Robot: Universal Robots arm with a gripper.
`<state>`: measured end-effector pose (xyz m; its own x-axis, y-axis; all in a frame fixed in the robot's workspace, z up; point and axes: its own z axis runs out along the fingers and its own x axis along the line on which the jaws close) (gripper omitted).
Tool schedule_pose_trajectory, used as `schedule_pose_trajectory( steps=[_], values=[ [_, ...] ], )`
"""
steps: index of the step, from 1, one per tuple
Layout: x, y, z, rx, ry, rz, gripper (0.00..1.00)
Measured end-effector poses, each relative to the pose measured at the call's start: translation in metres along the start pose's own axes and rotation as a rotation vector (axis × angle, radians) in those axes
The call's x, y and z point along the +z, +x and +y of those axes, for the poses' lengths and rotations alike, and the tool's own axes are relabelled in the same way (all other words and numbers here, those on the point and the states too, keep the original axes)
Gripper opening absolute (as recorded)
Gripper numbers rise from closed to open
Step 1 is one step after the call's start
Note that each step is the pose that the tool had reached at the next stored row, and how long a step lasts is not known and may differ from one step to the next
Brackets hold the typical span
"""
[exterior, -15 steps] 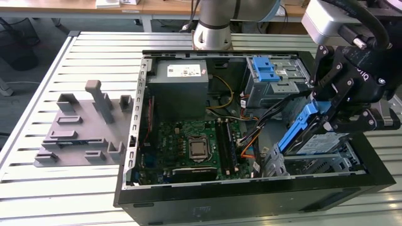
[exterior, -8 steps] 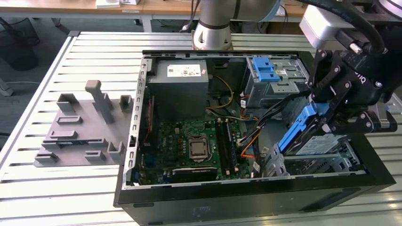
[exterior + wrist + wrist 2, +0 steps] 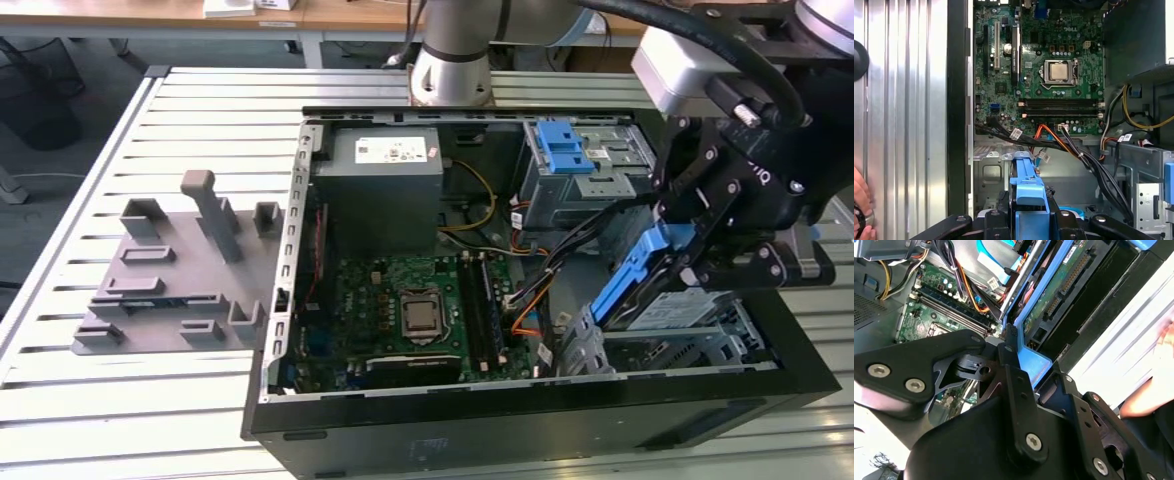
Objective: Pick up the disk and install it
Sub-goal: 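Insert the disk into the insertion slot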
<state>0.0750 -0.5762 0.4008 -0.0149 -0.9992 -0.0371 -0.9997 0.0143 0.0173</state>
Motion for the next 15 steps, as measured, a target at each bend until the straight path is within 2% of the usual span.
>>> schedule_pose_trajectory(
  steps=[15],
  values=[
    [0.0119,0.0005,-0.0002,0.0,0.0,-0.0001,0.36]
  ],
)
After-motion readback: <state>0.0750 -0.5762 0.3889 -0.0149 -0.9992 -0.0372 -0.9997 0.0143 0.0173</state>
